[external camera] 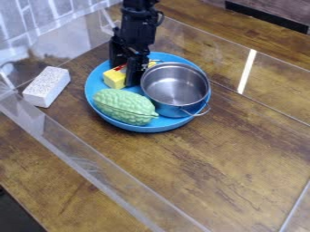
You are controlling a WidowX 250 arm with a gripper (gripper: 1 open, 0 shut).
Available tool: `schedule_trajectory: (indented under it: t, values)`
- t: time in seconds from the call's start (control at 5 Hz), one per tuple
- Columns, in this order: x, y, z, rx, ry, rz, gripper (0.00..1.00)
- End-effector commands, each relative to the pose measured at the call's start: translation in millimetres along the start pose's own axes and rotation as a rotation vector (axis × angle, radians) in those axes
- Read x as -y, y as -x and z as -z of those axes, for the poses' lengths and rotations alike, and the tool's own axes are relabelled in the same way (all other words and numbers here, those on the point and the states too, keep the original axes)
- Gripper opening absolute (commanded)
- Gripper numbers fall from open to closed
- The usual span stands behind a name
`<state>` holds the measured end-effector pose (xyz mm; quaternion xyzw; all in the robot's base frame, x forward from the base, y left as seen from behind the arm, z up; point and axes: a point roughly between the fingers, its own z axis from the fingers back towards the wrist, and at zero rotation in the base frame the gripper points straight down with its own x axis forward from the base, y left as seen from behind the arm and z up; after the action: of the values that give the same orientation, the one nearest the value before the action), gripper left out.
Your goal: Put the white object in the blue tray
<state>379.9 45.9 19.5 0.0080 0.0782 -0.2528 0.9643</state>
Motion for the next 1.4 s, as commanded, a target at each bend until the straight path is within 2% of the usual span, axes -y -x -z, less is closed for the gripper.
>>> schedule_trajectory:
  t: [0.0,1.2]
  values:
    - [7,-1.2,8.5,-0.026,0.022,-0.009,1.00]
    - [8,9.0,14.6,-0.062,0.076,-0.047,1.00]
